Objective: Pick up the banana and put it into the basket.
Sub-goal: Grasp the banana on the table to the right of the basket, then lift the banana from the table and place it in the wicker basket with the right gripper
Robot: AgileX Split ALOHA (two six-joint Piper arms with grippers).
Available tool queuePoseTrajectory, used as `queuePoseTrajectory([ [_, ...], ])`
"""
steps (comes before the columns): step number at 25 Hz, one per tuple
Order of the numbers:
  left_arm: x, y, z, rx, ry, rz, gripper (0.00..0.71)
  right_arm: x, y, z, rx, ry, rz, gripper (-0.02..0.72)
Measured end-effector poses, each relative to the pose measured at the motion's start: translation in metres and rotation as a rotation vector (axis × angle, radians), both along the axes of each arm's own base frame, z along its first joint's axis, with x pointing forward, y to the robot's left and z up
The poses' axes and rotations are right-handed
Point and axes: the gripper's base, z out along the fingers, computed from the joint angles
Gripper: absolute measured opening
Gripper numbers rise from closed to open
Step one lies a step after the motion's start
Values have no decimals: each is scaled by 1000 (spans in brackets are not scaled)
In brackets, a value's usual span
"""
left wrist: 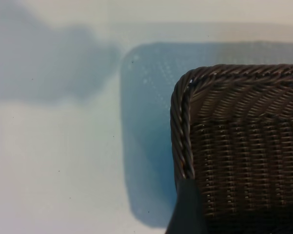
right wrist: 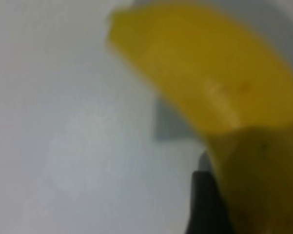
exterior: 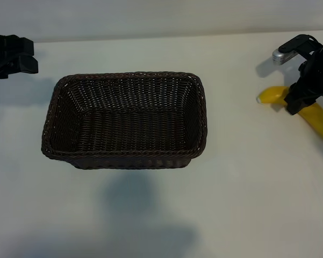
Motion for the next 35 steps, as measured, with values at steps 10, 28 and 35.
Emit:
queuePoseTrajectory([
  [10,0,0,0,1,0,-1,592,1,0,0,0,-2,-35,408],
  [28,0,0,0,1,-1,-2,592,-11,2,70,-2,-107,-73,408],
  [35,0,0,0,1,-1,-2,590,-23,4,112,-5,-181,-73,408],
])
